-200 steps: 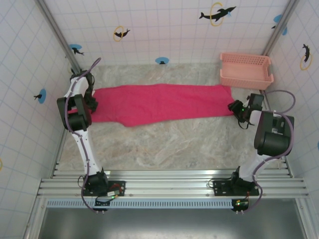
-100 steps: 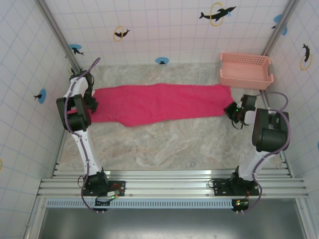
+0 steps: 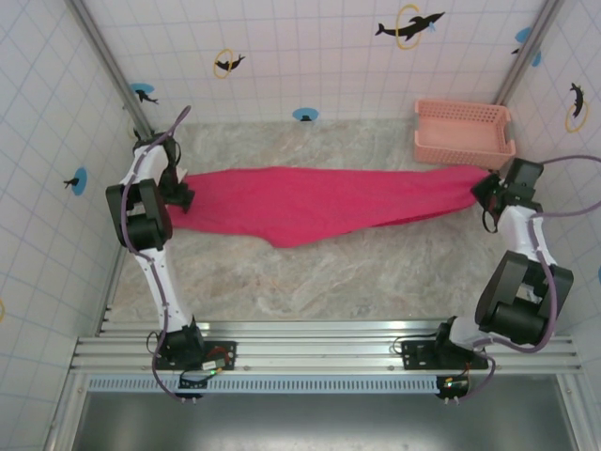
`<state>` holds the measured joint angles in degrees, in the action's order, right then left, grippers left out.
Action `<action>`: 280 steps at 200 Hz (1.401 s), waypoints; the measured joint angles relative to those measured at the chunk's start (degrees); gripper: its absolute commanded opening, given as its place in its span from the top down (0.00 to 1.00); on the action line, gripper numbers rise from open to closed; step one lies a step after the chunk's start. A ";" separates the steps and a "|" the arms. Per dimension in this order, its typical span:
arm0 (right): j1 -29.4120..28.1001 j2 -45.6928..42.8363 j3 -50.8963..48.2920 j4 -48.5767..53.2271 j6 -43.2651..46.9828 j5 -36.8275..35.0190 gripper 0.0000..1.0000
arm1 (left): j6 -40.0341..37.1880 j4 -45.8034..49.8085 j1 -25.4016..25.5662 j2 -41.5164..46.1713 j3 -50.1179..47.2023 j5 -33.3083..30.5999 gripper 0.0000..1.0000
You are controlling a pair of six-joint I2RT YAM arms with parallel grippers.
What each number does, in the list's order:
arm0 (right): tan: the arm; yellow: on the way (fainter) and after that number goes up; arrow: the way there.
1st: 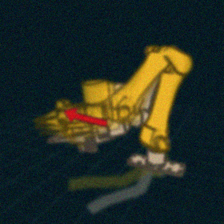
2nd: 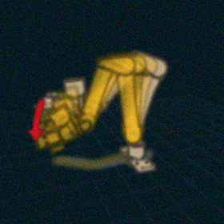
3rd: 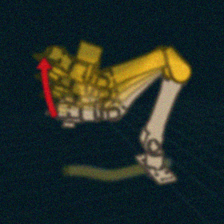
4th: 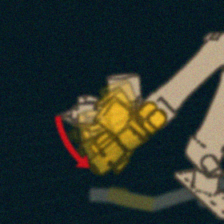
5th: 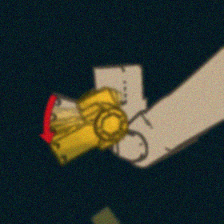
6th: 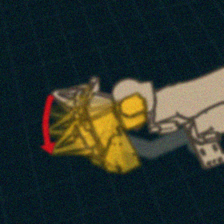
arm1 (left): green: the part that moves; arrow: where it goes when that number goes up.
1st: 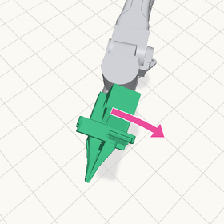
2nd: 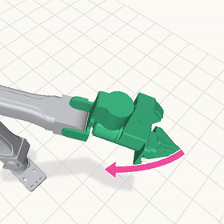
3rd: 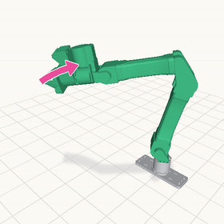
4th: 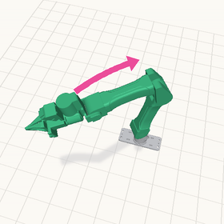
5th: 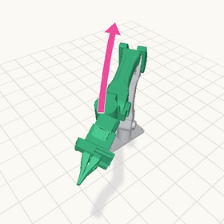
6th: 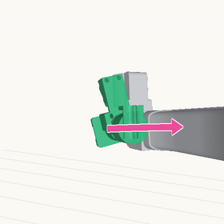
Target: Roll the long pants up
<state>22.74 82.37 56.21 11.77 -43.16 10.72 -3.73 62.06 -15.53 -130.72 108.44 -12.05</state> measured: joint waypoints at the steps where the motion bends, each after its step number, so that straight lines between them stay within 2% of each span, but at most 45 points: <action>1: 0.00 -0.07 0.11 0.07 0.04 -0.07 0.96 | 0.07 0.04 0.20 0.04 0.00 0.04 0.03; 25: -2.47 -3.08 0.76 3.43 3.08 -4.20 0.95 | 0.85 0.70 3.39 0.07 -0.13 0.42 0.03; 55: -10.80 -8.04 0.79 7.19 7.32 -10.19 0.94 | 1.36 1.92 5.92 0.07 -0.31 1.25 0.03; 95: -21.11 -9.18 5.44 11.19 12.87 -16.83 0.95 | 2.38 2.19 4.04 1.16 -0.42 1.11 0.03; 122: -28.55 -6.05 14.12 13.55 16.28 -19.34 0.96 | 2.69 1.88 1.40 3.65 -1.49 1.05 0.03; 160: -41.70 2.60 28.02 14.71 19.06 -20.81 0.96 | 3.82 2.10 -6.56 4.61 -1.53 2.14 0.03; 195: -50.97 12.31 37.94 15.43 19.23 -21.38 0.96 | 5.31 1.44 -13.31 5.11 -2.82 4.68 0.03; 244: -62.29 31.65 57.70 17.57 18.47 -21.24 0.96 | 6.36 0.39 -13.70 5.25 -4.72 10.08 0.03; 280: -68.02 49.88 82.42 21.46 16.92 -19.93 0.96 | 7.02 0.00 -14.32 5.25 -5.01 13.16 0.03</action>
<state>-45.28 132.25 138.63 33.23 -26.24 -9.21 3.29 62.06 -29.85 -125.47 103.44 1.10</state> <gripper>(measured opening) 0.121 0.973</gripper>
